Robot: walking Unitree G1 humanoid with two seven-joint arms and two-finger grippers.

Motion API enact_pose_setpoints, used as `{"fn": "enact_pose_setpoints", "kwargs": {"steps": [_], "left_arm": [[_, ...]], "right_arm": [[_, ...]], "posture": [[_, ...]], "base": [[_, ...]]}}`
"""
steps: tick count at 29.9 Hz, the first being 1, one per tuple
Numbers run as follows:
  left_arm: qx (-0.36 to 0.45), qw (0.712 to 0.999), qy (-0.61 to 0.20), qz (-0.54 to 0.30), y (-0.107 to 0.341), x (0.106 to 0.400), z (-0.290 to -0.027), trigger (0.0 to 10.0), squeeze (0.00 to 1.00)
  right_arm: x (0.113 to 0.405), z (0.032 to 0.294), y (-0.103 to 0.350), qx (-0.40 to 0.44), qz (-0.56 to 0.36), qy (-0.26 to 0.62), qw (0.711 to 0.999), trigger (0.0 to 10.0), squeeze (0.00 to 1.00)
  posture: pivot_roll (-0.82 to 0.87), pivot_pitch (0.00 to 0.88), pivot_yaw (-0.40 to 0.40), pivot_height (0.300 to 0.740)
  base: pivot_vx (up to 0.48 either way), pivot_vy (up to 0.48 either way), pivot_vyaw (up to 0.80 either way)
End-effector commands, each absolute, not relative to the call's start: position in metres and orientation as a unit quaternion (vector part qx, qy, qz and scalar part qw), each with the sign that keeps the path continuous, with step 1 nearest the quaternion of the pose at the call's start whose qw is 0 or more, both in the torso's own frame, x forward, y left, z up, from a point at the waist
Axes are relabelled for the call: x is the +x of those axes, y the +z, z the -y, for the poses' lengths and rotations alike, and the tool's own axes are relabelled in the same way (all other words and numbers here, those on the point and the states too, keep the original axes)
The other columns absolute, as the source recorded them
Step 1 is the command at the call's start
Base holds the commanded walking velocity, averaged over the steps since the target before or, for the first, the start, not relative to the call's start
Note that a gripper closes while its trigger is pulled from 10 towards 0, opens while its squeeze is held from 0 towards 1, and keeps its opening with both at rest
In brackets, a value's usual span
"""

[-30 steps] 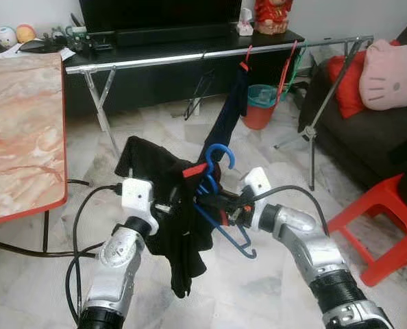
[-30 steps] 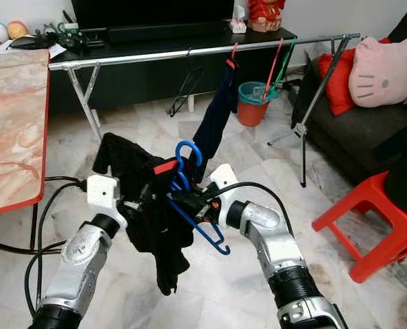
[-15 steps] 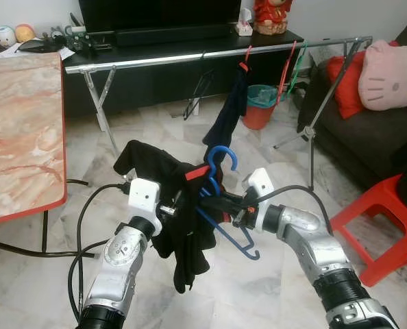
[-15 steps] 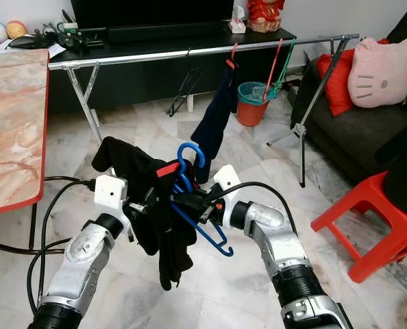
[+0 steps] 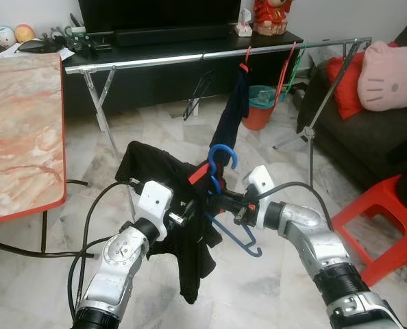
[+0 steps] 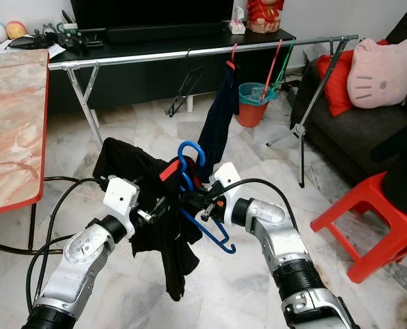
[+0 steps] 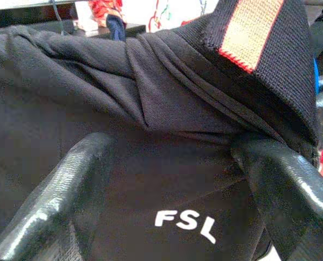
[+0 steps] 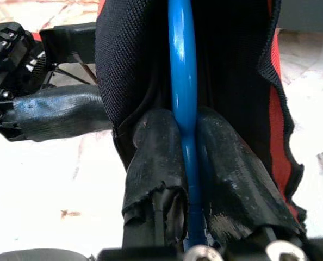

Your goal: Hang hanger

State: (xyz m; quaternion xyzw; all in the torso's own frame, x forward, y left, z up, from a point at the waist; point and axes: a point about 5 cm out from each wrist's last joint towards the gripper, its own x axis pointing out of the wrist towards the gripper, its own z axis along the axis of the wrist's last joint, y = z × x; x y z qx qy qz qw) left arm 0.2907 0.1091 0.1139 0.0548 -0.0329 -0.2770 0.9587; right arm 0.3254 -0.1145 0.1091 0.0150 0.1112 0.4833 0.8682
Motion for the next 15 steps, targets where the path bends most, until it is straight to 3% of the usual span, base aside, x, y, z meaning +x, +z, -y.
{"fn": "enact_pose_setpoints", "kwargs": {"steps": [1,6,11,15], "left_arm": [[0.068,0.943,-0.325,0.032,0.116,0.287,-0.085,10.0,0.0],[0.072,0.952,-0.296,0.025,0.115,0.292,-0.087,10.0,0.0],[0.119,0.968,-0.219,0.005,0.11,0.302,-0.111,10.0,0.0],[0.123,0.971,-0.205,0.004,0.111,0.304,-0.12,10.0,0.0]], "right_arm": [[0.332,0.104,0.129,0.009,-0.064,0.499,0.864,10.0,0.0],[0.331,0.103,0.129,0.007,-0.061,0.5,0.864,10.0,0.0],[0.333,0.11,0.126,-0.004,-0.068,0.486,0.871,10.0,0.0],[0.337,0.118,0.123,-0.013,-0.076,0.464,0.882,10.0,0.0]], "posture": [[0.03,0.0,-0.094,0.74],[0.03,0.0,-0.09,0.74],[0.03,0.0,-0.09,0.74],[0.03,0.0,-0.091,0.74]], "base": [[0.0,0.0,0.0],[0.0,0.0,0.0],[0.0,0.0,0.0],[0.0,0.0,0.0]]}}
